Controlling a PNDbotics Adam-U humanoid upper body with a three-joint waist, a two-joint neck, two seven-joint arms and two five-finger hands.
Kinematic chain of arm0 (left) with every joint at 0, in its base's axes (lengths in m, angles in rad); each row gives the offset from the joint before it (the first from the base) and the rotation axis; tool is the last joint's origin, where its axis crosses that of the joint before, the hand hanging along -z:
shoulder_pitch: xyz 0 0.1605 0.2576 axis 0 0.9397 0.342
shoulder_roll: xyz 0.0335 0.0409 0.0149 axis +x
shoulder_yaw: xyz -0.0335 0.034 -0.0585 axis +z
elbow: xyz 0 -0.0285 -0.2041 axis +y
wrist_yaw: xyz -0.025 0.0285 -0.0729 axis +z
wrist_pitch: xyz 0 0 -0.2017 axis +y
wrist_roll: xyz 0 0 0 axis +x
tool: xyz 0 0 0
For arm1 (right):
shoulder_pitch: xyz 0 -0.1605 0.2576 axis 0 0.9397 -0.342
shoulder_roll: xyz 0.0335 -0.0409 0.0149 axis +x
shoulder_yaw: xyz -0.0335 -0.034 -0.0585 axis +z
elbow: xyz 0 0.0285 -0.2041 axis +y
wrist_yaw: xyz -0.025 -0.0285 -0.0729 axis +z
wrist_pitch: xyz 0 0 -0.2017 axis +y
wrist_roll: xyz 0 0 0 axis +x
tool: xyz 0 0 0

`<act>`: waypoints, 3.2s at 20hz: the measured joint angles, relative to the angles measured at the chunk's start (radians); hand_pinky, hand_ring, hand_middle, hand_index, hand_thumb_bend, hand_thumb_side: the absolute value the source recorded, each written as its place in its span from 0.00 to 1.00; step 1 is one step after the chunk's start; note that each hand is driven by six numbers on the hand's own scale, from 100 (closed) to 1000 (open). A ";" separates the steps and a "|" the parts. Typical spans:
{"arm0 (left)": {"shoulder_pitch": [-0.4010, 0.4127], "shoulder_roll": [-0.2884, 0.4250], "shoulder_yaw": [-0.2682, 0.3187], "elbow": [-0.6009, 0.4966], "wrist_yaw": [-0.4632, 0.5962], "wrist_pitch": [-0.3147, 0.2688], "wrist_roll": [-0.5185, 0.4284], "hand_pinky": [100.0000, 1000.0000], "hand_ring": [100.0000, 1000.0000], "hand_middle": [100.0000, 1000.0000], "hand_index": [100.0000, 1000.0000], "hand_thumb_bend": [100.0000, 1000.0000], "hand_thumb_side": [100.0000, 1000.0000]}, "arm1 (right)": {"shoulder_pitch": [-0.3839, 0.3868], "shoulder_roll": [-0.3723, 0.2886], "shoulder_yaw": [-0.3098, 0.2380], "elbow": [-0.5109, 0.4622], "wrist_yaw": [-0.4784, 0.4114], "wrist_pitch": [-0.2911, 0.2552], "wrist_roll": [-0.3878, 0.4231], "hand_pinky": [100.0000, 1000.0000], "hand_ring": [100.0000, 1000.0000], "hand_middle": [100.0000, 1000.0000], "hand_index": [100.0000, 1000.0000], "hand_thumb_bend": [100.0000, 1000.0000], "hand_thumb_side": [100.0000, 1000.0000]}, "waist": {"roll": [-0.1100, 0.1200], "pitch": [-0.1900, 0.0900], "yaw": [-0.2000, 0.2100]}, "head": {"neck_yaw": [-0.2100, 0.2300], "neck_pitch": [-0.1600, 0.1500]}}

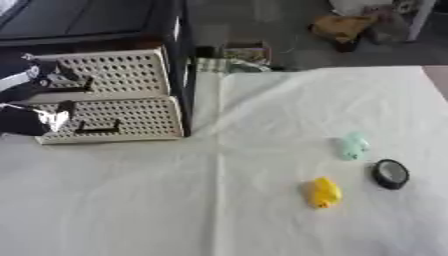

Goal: Pick up objects from table and place into drawer.

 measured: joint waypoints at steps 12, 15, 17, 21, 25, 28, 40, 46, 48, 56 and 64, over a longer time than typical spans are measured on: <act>0.001 -0.008 -0.006 0.013 -0.106 -0.022 -0.001 0.00 0.00 0.00 0.83 0.01 0.34 | 0.000 0.008 0.000 0.000 0.003 -0.001 0.001 0.71 0.65 0.30 0.80 0.36 0.97 | -0.001 0.006 -0.001 | 0.007 -0.008; 0.001 -0.008 -0.006 0.016 -0.120 -0.026 -0.001 0.00 0.00 0.00 0.81 0.01 0.34 | 0.000 0.008 0.000 0.000 0.003 -0.001 0.002 0.71 0.65 0.30 0.80 0.36 0.97 | -0.001 0.006 -0.001 | 0.007 -0.011; 0.002 -0.008 -0.006 0.019 -0.126 -0.028 -0.002 0.00 0.00 0.00 0.78 0.01 0.34 | 0.000 0.008 0.000 0.000 0.003 -0.001 0.002 0.71 0.65 0.30 0.80 0.36 0.97 | -0.001 0.006 -0.001 | 0.007 -0.011; 0.005 -0.008 -0.006 0.019 -0.132 -0.034 -0.006 0.00 0.00 0.00 0.72 0.01 0.34 | 0.001 0.009 -0.001 0.000 0.003 0.000 0.002 0.71 0.65 0.30 0.80 0.36 0.97 | -0.001 0.006 0.000 | 0.007 -0.011; 0.006 -0.008 -0.005 0.019 -0.122 -0.037 -0.010 0.00 0.00 0.00 0.70 0.01 0.34 | 0.001 0.009 -0.001 0.000 0.003 0.001 0.003 0.71 0.65 0.30 0.80 0.36 0.97 | -0.001 0.005 0.002 | 0.008 -0.011; 0.008 -0.008 -0.003 0.019 -0.110 -0.039 -0.014 0.00 0.00 0.00 0.68 0.01 0.34 | 0.003 0.009 -0.001 0.000 0.003 0.001 0.004 0.71 0.65 0.31 0.80 0.36 0.97 | -0.003 0.003 0.004 | 0.008 -0.011; 0.011 -0.007 0.001 0.012 -0.044 -0.030 -0.031 0.00 0.00 0.00 0.67 0.01 0.34 | 0.009 0.016 -0.002 0.000 0.003 0.001 0.004 0.71 0.65 0.30 0.80 0.36 0.97 | -0.009 -0.001 0.010 | 0.012 -0.011; 0.047 0.011 0.004 -0.027 -0.055 -0.045 -0.048 0.00 0.00 0.00 0.66 0.01 0.34 | 0.010 0.017 -0.007 0.000 0.003 0.001 0.004 0.72 0.65 0.31 0.80 0.35 0.96 | -0.009 -0.007 0.018 | 0.012 -0.003; 0.060 0.018 0.006 -0.042 -0.057 -0.046 -0.047 0.00 0.00 0.00 0.66 0.01 0.34 | 0.010 0.017 -0.007 0.000 0.003 0.001 0.004 0.72 0.65 0.31 0.80 0.35 0.96 | -0.009 -0.008 0.020 | 0.012 -0.003; 0.116 0.040 0.014 -0.087 -0.066 -0.038 -0.027 0.00 0.00 0.00 0.66 0.01 0.34 | 0.011 0.017 -0.007 0.000 0.002 0.001 0.004 0.72 0.66 0.31 0.80 0.33 0.96 | -0.016 -0.014 0.026 | 0.012 -0.003; 0.194 0.075 0.027 -0.165 -0.036 -0.007 0.020 0.00 0.00 0.00 0.66 0.01 0.34 | 0.014 0.022 -0.009 0.000 -0.008 0.000 0.005 0.72 0.66 0.31 0.80 0.33 0.96 | -0.025 -0.017 0.034 | 0.012 -0.002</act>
